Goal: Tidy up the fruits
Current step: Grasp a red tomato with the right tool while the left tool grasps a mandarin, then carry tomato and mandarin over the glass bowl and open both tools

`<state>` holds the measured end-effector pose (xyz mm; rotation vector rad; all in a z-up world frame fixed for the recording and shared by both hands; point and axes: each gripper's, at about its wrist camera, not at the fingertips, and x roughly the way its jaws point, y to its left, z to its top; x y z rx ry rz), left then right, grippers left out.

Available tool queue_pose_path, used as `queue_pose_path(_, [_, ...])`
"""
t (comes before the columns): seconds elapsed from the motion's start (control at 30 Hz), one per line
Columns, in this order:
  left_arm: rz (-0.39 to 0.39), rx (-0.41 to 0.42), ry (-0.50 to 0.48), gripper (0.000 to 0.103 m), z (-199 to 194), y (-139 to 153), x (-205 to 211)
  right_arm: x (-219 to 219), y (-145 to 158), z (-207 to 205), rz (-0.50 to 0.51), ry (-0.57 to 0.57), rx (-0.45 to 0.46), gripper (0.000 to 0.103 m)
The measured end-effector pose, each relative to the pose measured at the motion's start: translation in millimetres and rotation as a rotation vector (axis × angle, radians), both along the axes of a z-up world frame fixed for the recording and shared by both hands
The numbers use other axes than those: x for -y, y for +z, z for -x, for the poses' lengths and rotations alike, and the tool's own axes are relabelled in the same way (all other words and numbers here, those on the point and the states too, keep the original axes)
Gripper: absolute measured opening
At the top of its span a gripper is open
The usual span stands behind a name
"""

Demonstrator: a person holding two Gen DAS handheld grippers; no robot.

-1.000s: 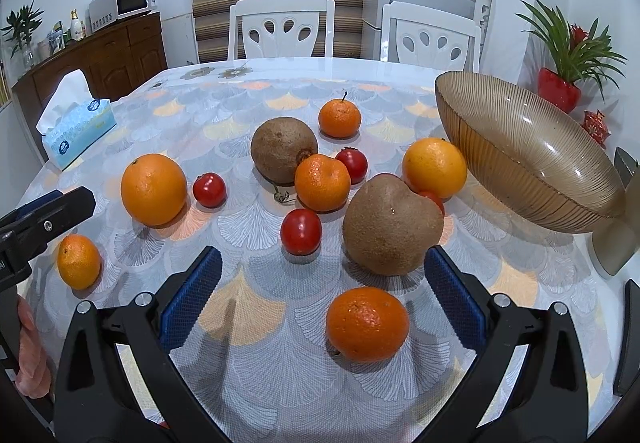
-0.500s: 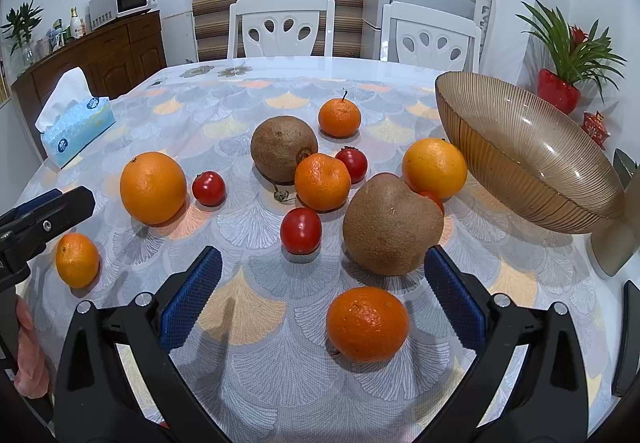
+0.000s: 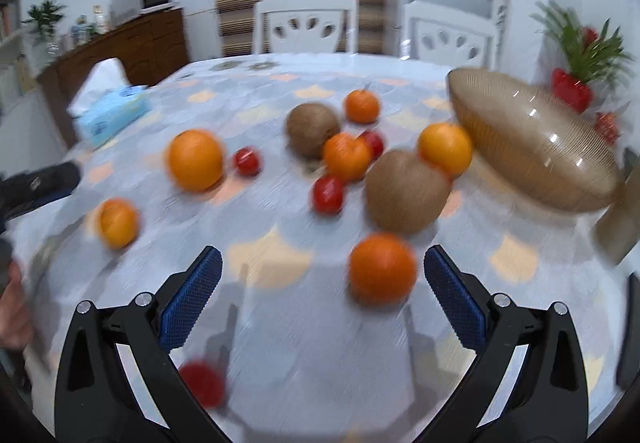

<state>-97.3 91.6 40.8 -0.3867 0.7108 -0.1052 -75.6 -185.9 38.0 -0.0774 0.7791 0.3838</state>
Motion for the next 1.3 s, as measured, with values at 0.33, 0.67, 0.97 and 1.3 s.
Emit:
queue_pose_path(0.33, [-0.015,-0.118,-0.150,0.087,3.6,-18.9,20.9,-3.4,-15.9,53.6,-0.073,0.141,-0.134,0.083])
queue_pose_path(0.67, [-0.059,-0.175,-0.165,0.077,-9.9,-30.8,36.7,-20.4,-22.6,50.5,-0.030,0.174,-0.148,0.048])
queue_pose_path(0.97, [-0.163,-0.187,-0.141,0.038,-17.5,-30.0,52.2,-20.6,-16.7,50.9,-0.035,0.197,-0.122,0.028])
queue_pose_path(1.3, [-0.181,-0.046,-0.193,0.037,-32.6,22.6,86.9,68.1,50.2,9.0,-0.107,-0.014,0.017,0.028])
